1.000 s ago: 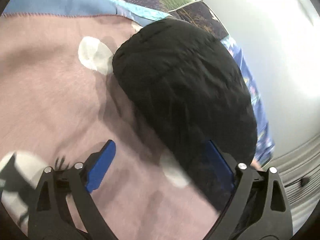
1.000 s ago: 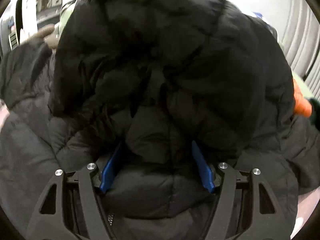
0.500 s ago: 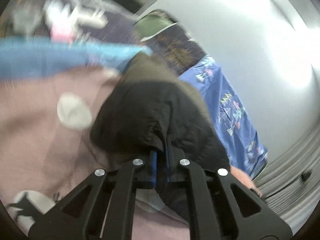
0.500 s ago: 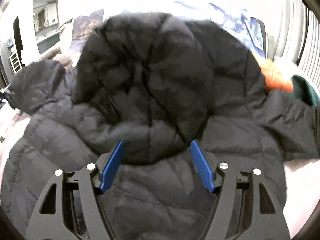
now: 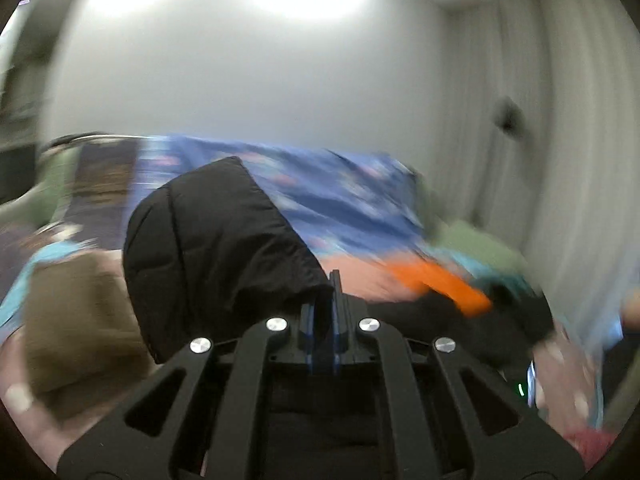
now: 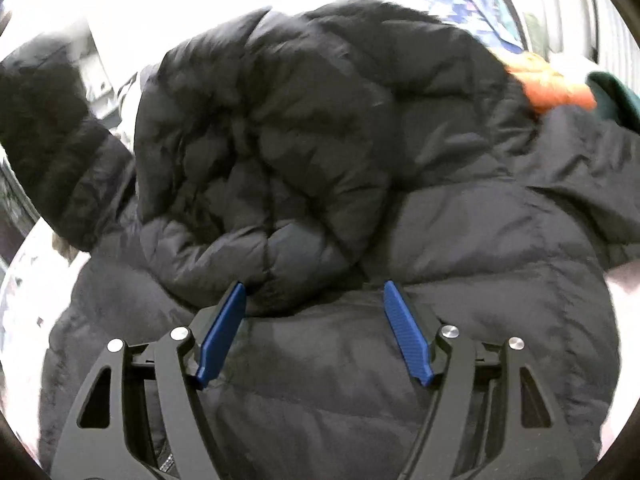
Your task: Fold large clothes
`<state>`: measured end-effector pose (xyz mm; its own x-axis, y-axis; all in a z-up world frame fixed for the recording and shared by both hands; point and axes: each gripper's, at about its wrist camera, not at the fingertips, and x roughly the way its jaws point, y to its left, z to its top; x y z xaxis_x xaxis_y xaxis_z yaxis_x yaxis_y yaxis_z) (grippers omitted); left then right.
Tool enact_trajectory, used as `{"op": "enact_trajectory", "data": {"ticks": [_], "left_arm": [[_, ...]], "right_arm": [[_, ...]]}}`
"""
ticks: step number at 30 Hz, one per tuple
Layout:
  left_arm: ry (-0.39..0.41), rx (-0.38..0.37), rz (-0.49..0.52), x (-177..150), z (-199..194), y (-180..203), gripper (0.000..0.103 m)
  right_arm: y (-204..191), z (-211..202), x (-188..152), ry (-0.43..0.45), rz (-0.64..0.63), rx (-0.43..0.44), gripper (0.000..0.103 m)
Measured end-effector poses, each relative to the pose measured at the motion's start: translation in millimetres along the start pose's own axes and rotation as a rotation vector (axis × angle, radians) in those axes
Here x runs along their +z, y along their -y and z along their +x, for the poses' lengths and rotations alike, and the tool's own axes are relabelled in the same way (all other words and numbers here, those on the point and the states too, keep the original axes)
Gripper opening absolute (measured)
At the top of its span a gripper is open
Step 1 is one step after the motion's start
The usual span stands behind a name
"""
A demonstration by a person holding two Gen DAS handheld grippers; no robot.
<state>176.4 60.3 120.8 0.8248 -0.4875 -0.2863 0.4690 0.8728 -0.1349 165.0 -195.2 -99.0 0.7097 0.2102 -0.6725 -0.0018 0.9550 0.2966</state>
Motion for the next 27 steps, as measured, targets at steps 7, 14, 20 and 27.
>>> {"op": "enact_trajectory", "data": {"ticks": [7, 14, 20, 27], "left_arm": [[-0.316, 0.006, 0.517, -117, 114, 152, 0.069], [-0.414, 0.070, 0.677, -169, 107, 149, 0.073], [-0.436, 0.076, 0.656, -168, 33, 118, 0.083], [-0.402, 0.217, 0.336, -149, -17, 20, 0.082]], "right_arm": [[82, -73, 8, 0.099, 0.245, -0.057, 0.072], [74, -102, 4, 0.146, 0.073, -0.126, 0.072], [17, -97, 10, 0.163, -0.142, -0.055, 0.072], [-75, -92, -23, 0.181, -0.486, 0.009, 0.072]]}}
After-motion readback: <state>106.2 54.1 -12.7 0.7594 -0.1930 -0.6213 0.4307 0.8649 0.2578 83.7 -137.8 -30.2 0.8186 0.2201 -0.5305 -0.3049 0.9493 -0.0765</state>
